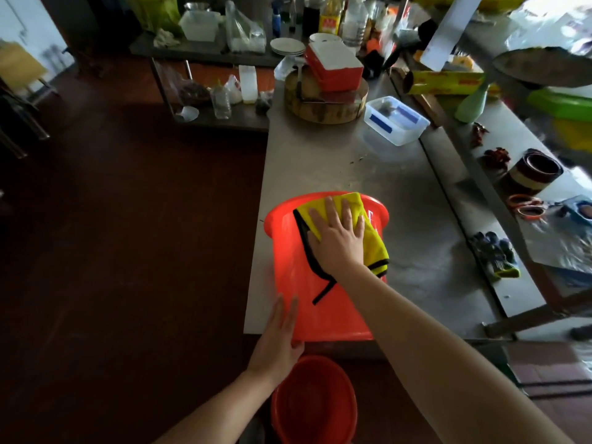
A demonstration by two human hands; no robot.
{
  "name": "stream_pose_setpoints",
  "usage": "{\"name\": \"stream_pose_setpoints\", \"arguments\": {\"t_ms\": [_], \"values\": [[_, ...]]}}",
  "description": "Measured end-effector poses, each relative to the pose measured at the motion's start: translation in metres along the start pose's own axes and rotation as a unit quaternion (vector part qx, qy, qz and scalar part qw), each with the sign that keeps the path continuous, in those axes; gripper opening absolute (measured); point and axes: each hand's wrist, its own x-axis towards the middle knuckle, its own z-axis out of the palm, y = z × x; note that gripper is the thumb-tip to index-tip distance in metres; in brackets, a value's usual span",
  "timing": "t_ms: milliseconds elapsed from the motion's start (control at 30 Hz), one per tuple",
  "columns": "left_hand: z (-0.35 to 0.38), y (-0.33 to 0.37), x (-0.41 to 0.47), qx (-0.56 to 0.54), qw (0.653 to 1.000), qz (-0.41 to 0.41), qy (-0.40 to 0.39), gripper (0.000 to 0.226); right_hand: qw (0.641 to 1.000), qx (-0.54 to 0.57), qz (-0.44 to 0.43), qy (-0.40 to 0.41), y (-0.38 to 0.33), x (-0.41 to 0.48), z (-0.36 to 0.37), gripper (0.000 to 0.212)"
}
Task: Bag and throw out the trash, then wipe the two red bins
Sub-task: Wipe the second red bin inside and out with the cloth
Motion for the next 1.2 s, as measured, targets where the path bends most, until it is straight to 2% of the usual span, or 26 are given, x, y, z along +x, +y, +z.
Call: {"name": "stream_pose_setpoints", "arguments": {"t_ms": [167,567,667,800,900,1200], "values": [[0.000,0.001,0.001,0.000,1.000,-0.006,0.007,0.107,1.000,0.003,-0.005,0.005,0.005,-0.016,0.004,0.057],[0.002,-0.003,0.002,0.019,1.000,0.017,0.005,0.102,0.998,-0.005,-0.037,0.058,0.034,-0.175,0.051,0.061],[0.003,-0.008,0.001,0.019,1.000,0.022,0.005,0.089,0.997,-0.009,-0.045,0.062,0.036,-0.184,0.055,0.061],[0.001,-0.012,0.003,0.020,1.000,0.023,0.000,0.102,0.997,-0.003,-0.052,0.057,0.032,-0.175,0.052,0.057],[-0.003,-0.012,0.000,0.009,1.000,0.012,0.007,0.102,0.997,0.001,-0.053,0.055,0.027,-0.151,0.044,0.054],[-0.010,-0.022,-0.006,-0.019,0.999,-0.027,-0.011,0.107,0.998,0.055,0.008,0.016,0.013,-0.017,0.006,0.059]]}}
